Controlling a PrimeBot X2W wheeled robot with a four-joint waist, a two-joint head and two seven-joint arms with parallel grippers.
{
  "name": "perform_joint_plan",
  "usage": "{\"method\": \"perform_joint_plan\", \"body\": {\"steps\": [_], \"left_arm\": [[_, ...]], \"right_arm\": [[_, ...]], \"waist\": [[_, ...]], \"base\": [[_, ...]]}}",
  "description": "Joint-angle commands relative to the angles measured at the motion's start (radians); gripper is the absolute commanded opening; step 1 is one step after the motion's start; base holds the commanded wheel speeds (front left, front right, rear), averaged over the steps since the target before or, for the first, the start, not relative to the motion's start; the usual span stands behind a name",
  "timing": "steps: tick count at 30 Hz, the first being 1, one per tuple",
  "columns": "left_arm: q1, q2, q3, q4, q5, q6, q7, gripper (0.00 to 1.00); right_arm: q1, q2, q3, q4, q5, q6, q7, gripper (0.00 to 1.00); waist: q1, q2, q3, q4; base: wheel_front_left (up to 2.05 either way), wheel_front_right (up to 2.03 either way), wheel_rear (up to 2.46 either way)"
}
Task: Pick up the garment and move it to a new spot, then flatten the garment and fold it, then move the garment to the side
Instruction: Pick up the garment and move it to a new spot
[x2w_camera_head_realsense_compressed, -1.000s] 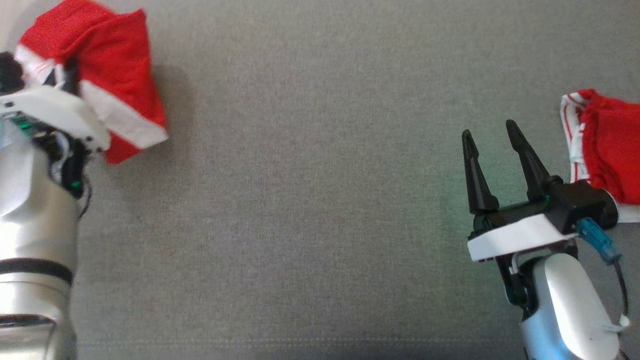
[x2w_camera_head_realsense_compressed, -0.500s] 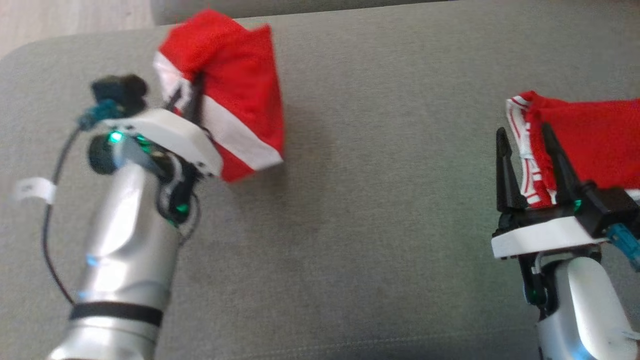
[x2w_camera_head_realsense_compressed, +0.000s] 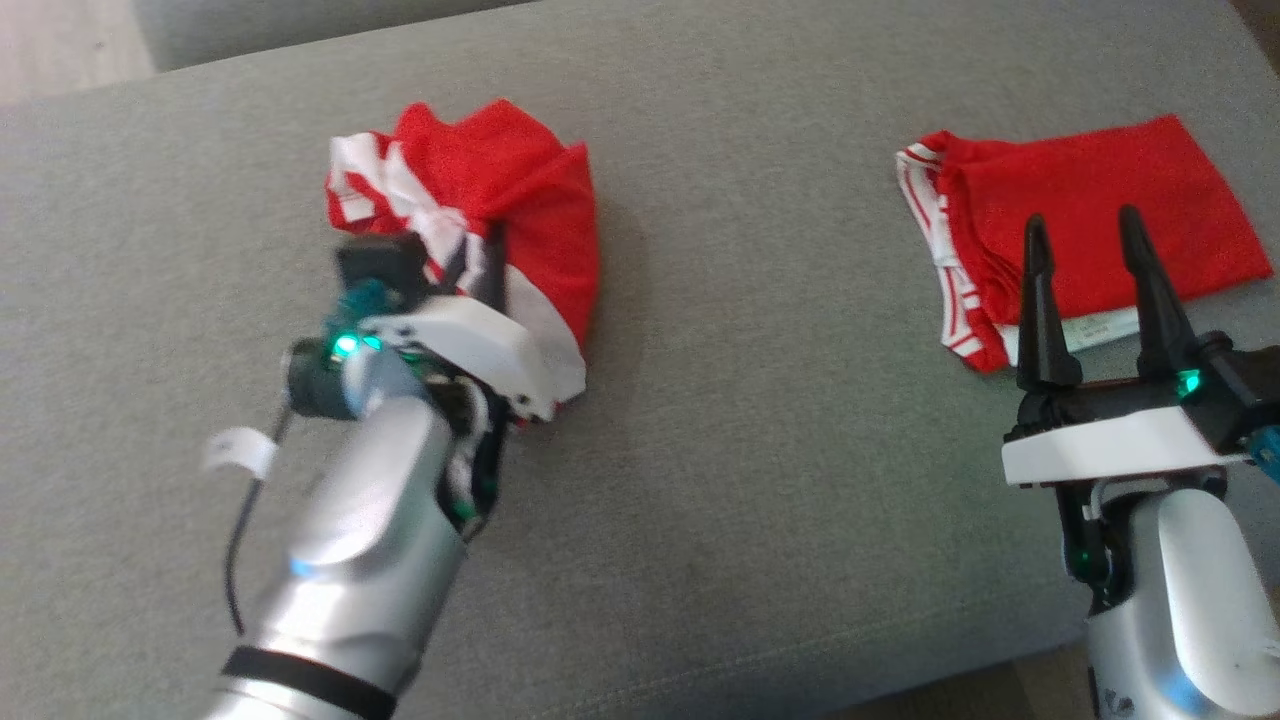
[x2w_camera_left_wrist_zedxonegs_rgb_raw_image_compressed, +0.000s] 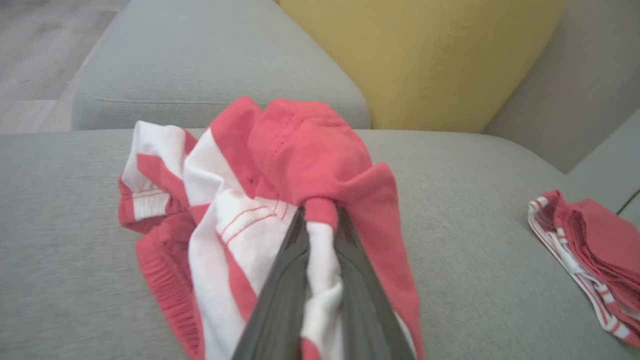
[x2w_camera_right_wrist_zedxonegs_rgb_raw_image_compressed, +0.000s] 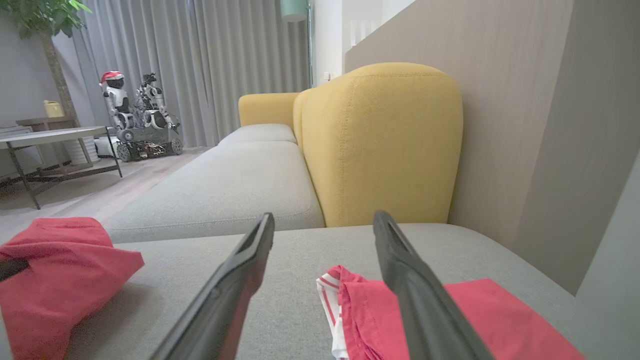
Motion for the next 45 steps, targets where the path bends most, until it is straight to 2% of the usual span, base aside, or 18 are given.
{"method": "perform_joint_plan", "body": {"steps": [1, 2, 3, 8, 13, 16, 21, 26, 30, 33, 38, 45], "left_arm": [[-0.044, 0.018, -0.042, -0.025, -0.021, 0.036, -0.030, 0.06], [-0.045, 0.018, -0.076, -0.023, -0.040, 0.047, -0.039, 0.45], [-0.046, 0.018, -0.111, -0.025, -0.059, 0.052, -0.048, 1.00], [-0.063, 0.018, -0.234, -0.036, -0.141, 0.074, -0.092, 1.00], [-0.084, 0.018, -0.244, -0.031, -0.165, 0.090, -0.121, 1.00], [-0.087, 0.034, -0.191, -0.052, -0.156, 0.093, -0.135, 1.00], [-0.037, 0.113, -0.100, -0.141, -0.103, 0.102, -0.137, 1.00], [0.071, 0.188, -0.026, -0.228, -0.051, 0.087, -0.137, 1.00], [0.189, 0.221, 0.028, -0.295, 0.007, 0.072, -0.137, 1.00], [0.284, 0.211, 0.080, -0.344, 0.033, 0.057, -0.137, 1.00], [0.397, 0.157, 0.184, -0.413, 0.076, 0.032, -0.137, 1.00], [0.446, 0.094, 0.268, -0.447, 0.163, -0.035, -0.137, 1.00]], "right_arm": [[-0.032, -0.002, 0.023, -0.033, 0.008, 0.002, -0.011, 1.00], [-0.032, -0.002, 0.025, -0.032, 0.009, 0.002, -0.012, 1.00], [-0.031, -0.002, 0.026, -0.031, 0.010, 0.002, -0.014, 1.00], [-0.027, -0.002, 0.021, -0.024, 0.013, 0.002, -0.018, 1.00], [-0.019, -0.002, 0.020, -0.018, 0.015, 0.002, -0.019, 1.00], [-0.007, -0.002, 0.015, -0.015, 0.013, 0.002, -0.018, 1.00], [0.018, -0.002, 0.022, -0.013, 0.009, 0.002, -0.012, 1.00], [0.046, -0.002, 0.040, -0.010, 0.013, 0.002, -0.005, 1.00], [0.072, -0.002, 0.071, -0.004, 0.016, 0.002, -0.003, 1.00], [0.088, -0.002, 0.099, 0.000, 0.020, 0.002, -0.005, 1.00], [0.107, -0.002, 0.128, 0.011, 0.037, 0.002, -0.010, 1.00], [0.110, -0.002, 0.145, 0.028, 0.044, 0.002, -0.013, 1.00]], "waist": [[0.0000, 0.0000, 0.012, -0.030], [0.0000, 0.0000, 0.014, -0.035], [0.0000, 0.0000, 0.015, -0.039], [0.0000, 0.0000, 0.012, -0.037], [0.0000, 0.0000, -0.004, -0.010], [0.0000, 0.0000, -0.026, 0.025], [0.0000, 0.0000, -0.053, 0.071], [0.0000, 0.0000, -0.074, 0.111], [0.0000, 0.0000, -0.092, 0.134], [0.0000, 0.0000, -0.103, 0.144], [0.0000, 0.0000, -0.116, 0.155], [0.0000, 0.0000, -0.125, 0.168]], "base": [[0.00, 0.00, 0.00], [0.00, 0.00, 0.00], [0.00, 0.00, 0.00], [0.00, 0.00, 0.00], [0.00, 0.00, 0.00], [0.00, 0.00, 0.00], [0.00, 0.00, 0.00], [0.00, 0.00, 0.00], [0.00, 0.00, 0.00], [0.00, 0.00, 0.00], [0.00, 0.00, 0.00], [0.00, 0.00, 0.00]]}}
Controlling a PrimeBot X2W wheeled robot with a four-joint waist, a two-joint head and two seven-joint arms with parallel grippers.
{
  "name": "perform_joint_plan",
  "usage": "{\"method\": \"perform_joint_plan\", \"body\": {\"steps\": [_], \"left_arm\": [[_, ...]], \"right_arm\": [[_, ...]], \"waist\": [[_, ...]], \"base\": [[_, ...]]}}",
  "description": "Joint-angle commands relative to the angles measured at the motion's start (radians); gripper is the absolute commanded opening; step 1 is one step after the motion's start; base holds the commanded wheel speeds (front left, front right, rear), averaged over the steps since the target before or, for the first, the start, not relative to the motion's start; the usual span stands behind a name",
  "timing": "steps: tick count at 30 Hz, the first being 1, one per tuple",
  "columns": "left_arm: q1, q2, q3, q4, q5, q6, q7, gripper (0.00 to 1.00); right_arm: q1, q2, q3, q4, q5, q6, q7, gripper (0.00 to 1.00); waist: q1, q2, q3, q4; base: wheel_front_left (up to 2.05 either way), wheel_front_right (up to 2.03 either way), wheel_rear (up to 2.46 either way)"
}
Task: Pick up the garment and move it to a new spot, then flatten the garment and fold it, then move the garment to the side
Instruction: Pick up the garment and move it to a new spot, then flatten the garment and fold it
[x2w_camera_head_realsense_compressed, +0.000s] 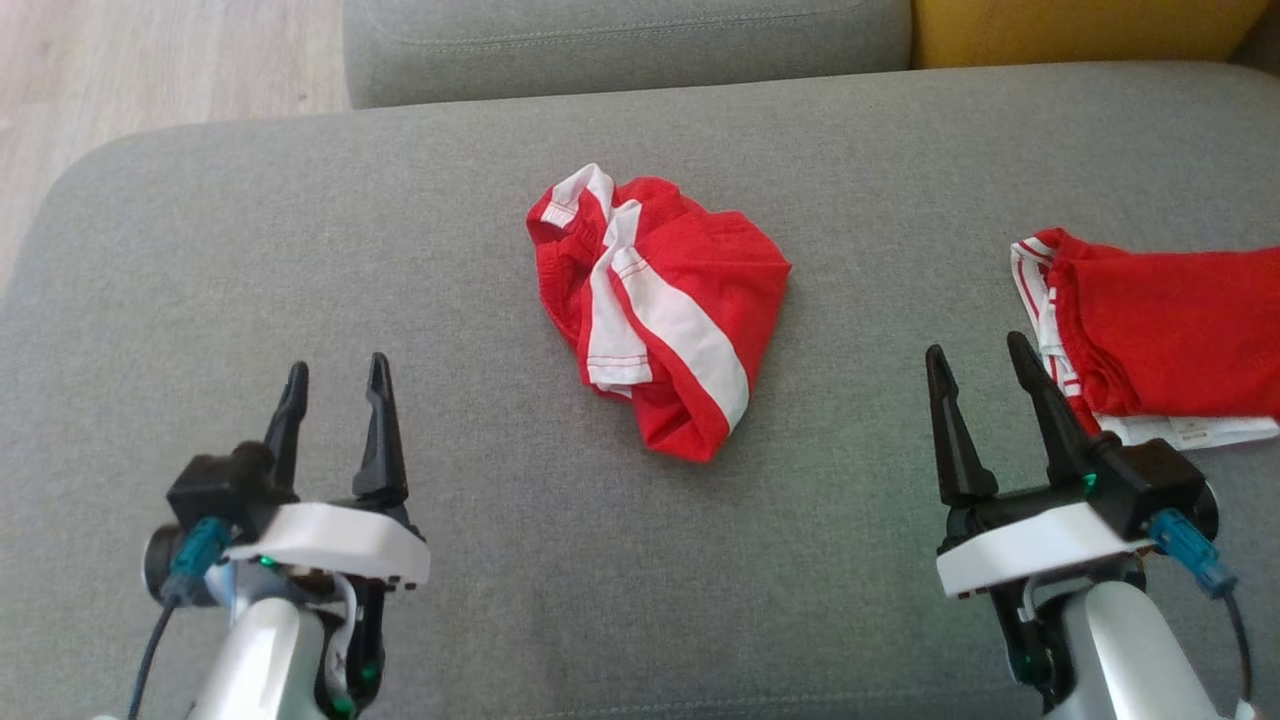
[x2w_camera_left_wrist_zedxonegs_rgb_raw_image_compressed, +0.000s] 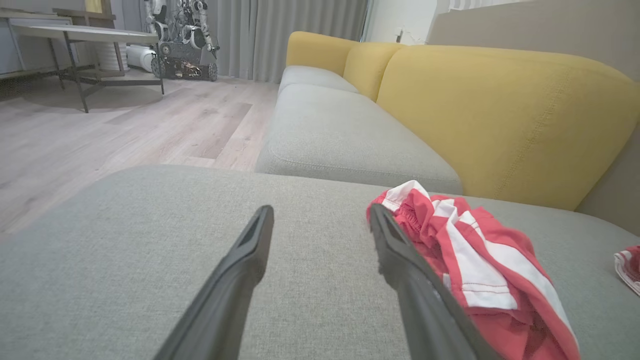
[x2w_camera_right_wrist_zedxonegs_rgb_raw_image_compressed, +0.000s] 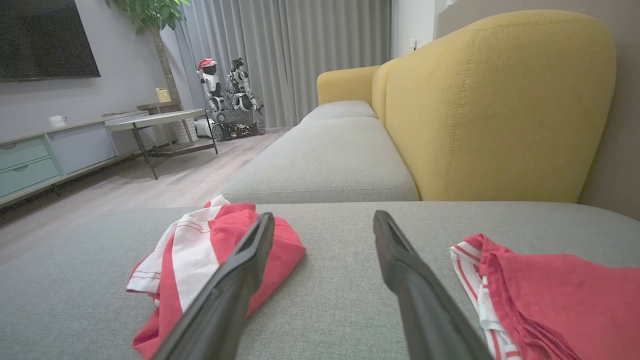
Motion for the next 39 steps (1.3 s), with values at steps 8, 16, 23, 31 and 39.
{"method": "perform_joint_plan", "body": {"steps": [8, 16, 23, 31, 39], "left_arm": [[-0.016, -0.034, 0.096, -0.035, 0.062, -0.065, -0.008, 1.00], [-0.021, -0.057, 0.103, -0.016, 0.083, -0.104, -0.008, 1.00], [-0.045, -0.064, 0.079, 0.009, 0.084, -0.123, -0.008, 1.00], [-0.071, -0.065, 0.011, 0.024, 0.033, -0.109, -0.008, 1.00], [-0.081, -0.065, -0.021, 0.029, 0.008, -0.094, -0.008, 1.00]], "right_arm": [[-0.027, -0.002, 0.022, -0.019, -0.005, 0.002, -0.005, 1.00], [-0.082, -0.002, 0.117, -0.011, -0.007, 0.002, 0.031, 1.00], [-0.240, -0.002, 0.255, 0.089, 0.010, 0.002, 0.127, 1.00], [-0.425, -0.002, 0.282, 0.337, 0.039, 0.002, 0.187, 1.00], [-0.532, -0.002, 0.264, 0.530, 0.056, 0.002, 0.147, 1.00]], "waist": [[0.0000, -0.0001, -0.002, 0.015], [0.0000, -0.0001, 0.016, 0.046], [0.0000, -0.0001, 0.061, 0.108], [0.0000, -0.0001, 0.110, 0.201], [0.0000, -0.0001, 0.131, 0.264]], "base": [[0.00, 0.00, 0.00], [0.00, 0.00, 0.00], [0.00, 0.00, 0.00], [0.00, 0.00, 0.00], [0.00, 0.00, 0.00]]}}
